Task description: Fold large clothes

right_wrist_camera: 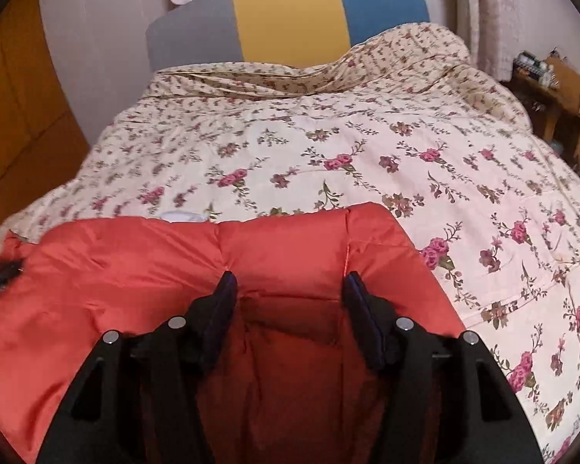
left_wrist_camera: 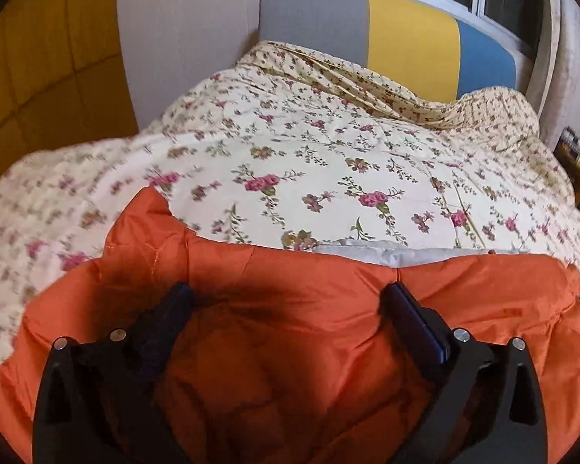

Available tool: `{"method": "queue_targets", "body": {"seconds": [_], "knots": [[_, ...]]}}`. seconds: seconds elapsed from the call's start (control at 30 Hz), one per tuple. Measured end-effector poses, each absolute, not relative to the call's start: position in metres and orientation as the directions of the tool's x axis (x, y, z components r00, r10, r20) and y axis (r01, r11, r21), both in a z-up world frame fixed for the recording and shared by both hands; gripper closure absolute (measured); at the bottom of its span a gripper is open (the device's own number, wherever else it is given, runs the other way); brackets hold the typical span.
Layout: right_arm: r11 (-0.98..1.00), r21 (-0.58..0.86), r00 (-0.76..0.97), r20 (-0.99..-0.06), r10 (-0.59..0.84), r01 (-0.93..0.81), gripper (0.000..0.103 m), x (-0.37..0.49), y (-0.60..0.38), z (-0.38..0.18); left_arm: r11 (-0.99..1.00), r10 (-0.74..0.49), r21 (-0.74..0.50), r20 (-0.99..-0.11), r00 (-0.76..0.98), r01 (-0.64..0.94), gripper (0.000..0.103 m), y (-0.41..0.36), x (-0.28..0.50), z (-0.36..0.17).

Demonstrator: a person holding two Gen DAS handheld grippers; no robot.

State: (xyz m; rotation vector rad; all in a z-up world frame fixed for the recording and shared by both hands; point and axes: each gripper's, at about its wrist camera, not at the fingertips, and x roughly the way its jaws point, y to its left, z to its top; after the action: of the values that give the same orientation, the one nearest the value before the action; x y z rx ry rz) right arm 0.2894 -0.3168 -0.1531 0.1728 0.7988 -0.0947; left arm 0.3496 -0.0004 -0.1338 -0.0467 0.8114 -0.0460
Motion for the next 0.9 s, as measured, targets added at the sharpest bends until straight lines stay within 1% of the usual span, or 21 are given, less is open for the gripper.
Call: {"method": "queue_targets", "body": {"seconds": [0.17, 0.37, 0.57, 0.63, 0.7, 0.8, 0.83, 0.87, 0.9], "knots": [[0.979, 0.14, 0.696, -0.718, -0.005, 0.151, 0.043, 0.293, -0.318, -0.159, 0.977, -0.181, -0.211, -0.727, 0.663, 0.035, 0.003, 0.015, 0.353, -0.142], [0.98, 0.133, 0.7, -0.714, -0.009, 0.149, 0.042, 0.292, -0.317, -0.159, 0.962, -0.226, -0.271, -0.698, 0.679, 0.042, 0.003, 0.021, 0.339, -0.138], [0.98, 0.13, 0.701, -0.713, -0.011, 0.148, 0.042, 0.291, -0.316, -0.159, 0.941, -0.266, -0.335, -0.619, 0.739, 0.058, 0.003, 0.042, 0.277, -0.114], [0.981, 0.129, 0.7, -0.714, -0.011, 0.148, 0.042, 0.291, -0.316, -0.158, 0.943, -0.229, -0.331, -0.594, 0.771, 0.024, 0.003, 0.052, 0.255, -0.104], [0.981, 0.128, 0.701, -0.713, -0.012, 0.148, 0.041, 0.291, -0.316, -0.158, 0.954, -0.169, -0.3, -0.582, 0.796, -0.017, 0.003, 0.058, 0.24, -0.097], [0.981, 0.125, 0.702, -0.712, -0.017, 0.15, 0.041, 0.29, -0.316, -0.158, 0.98, 0.043, -0.13, -0.599, 0.8, -0.15, 0.003, 0.063, 0.232, -0.097], [0.981, 0.124, 0.702, -0.712, -0.017, 0.15, 0.041, 0.29, -0.316, -0.158, 0.981, 0.074, -0.097, -0.619, 0.782, -0.169, 0.003, 0.067, 0.238, -0.105], [0.981, 0.125, 0.702, -0.712, -0.016, 0.149, 0.041, 0.29, -0.316, -0.158, 0.981, 0.086, -0.077, -0.659, 0.747, -0.181, 0.003, 0.071, 0.249, -0.116], [0.981, 0.125, 0.702, -0.712, -0.017, 0.15, 0.041, 0.29, -0.316, -0.158, 0.981, 0.075, -0.077, -0.701, 0.709, -0.179, 0.003, 0.074, 0.26, -0.128]]}}
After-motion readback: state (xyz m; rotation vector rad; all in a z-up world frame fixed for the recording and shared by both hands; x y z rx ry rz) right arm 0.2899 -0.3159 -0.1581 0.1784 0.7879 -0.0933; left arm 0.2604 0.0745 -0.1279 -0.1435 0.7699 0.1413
